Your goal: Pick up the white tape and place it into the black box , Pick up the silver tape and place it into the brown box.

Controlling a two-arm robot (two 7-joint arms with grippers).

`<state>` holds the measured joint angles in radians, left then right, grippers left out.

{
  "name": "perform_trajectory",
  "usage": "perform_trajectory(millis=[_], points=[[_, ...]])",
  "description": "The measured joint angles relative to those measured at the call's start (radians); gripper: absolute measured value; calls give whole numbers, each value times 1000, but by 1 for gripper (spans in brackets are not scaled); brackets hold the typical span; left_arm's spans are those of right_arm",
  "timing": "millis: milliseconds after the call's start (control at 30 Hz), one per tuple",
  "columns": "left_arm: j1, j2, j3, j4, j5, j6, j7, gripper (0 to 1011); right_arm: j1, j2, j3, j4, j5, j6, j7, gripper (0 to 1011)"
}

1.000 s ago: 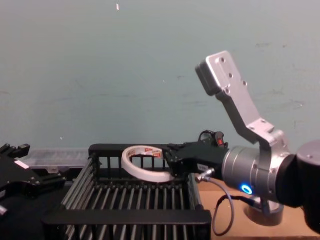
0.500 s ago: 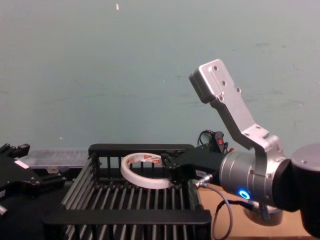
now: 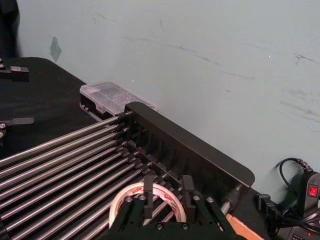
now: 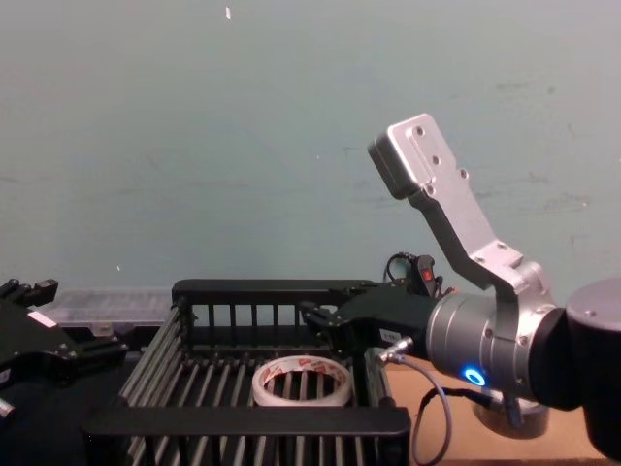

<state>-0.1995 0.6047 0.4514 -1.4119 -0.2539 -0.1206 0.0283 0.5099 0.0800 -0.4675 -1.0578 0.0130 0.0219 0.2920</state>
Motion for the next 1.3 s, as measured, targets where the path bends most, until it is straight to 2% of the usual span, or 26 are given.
perform_trajectory(millis=[100,167,200,267,300,367,600,733,1067,1300], points=[[0,0,0,0,0,0,0,1001,0,0,0,0,1,0,0,450],[0,0,0,0,0,0,0,1001,0,0,0,0,1,0,0,482],[0,0,0,0,0,0,0,1001,0,0,0,0,1,0,0,550],[0,0,0,0,0,0,0,1001,0,0,0,-1,1,0,1,590],[0,0,0,0,0,0,0,1001,0,0,0,-1,1,0,1,651],[0,0,0,0,0,0,0,1001,0,0,0,-1,1,0,1,683],[0,0,0,0,0,0,0,1001,0,0,0,-1,2,0,2,893],[0,0,0,0,0,0,0,1001,-16,8,12,-31,12,-1,18,1002],[0,0,0,0,0,0,0,1001,-62,39,51,-134,34,13,16,1002],[0,0,0,0,0,0,0,1001,-112,72,106,-235,58,27,-12,1002]])
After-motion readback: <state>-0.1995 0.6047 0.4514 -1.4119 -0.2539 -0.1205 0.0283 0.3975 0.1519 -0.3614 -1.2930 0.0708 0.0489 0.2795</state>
